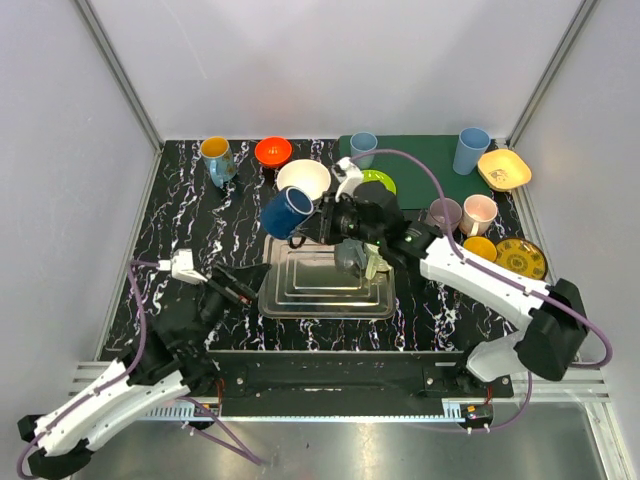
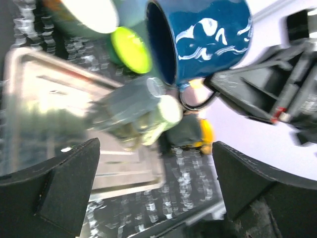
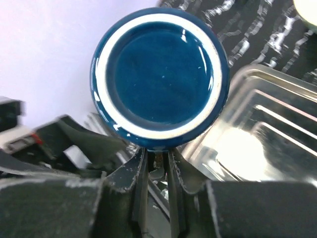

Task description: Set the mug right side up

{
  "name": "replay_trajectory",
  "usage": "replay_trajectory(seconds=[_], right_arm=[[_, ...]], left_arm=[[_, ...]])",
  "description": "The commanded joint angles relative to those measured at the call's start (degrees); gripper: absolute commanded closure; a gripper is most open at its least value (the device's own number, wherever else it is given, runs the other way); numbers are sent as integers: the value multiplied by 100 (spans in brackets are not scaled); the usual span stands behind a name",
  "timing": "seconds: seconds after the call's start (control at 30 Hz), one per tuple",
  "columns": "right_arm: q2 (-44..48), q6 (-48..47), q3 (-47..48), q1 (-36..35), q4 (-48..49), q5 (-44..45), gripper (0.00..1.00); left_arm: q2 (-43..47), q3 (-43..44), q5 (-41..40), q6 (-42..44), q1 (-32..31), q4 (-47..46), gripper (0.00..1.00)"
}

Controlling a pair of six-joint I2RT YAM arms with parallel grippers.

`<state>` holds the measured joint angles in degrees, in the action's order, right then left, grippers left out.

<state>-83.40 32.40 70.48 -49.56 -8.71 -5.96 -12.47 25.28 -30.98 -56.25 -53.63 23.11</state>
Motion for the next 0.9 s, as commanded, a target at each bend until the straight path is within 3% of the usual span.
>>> replay_trajectory(seconds=[0.0,0.03,0.13,0.3,0.43,0.7,0.87], right_arm=[[612,1548,-859,385,2783,-1617,100],[666,1854,-999,403,3100,-1698,100],[737,2173,-1229,403,3735,-1865,100],[728,2349,-1387,403,4008,-1988,100],[790,2437,-1493,395,4158,-2067,100],[1009,2473,-1598,395,4263,-2304,100],[1150,2473,-1660,395,4334,-2410,100]], left_arm=[[709,-786,1181,431,19,-2448,1],[772,-927,1295,404,19,-3131,1],[624,-1165,1586,412,19,-4021,1],[-438,-727,2043,571,19,-4473,2],[-879,-673,2122,492,54,-5166,15],[-1583,-954,2808,-613,669,-6300,18],[-1732,-963,3063,-861,889,-6846,20]])
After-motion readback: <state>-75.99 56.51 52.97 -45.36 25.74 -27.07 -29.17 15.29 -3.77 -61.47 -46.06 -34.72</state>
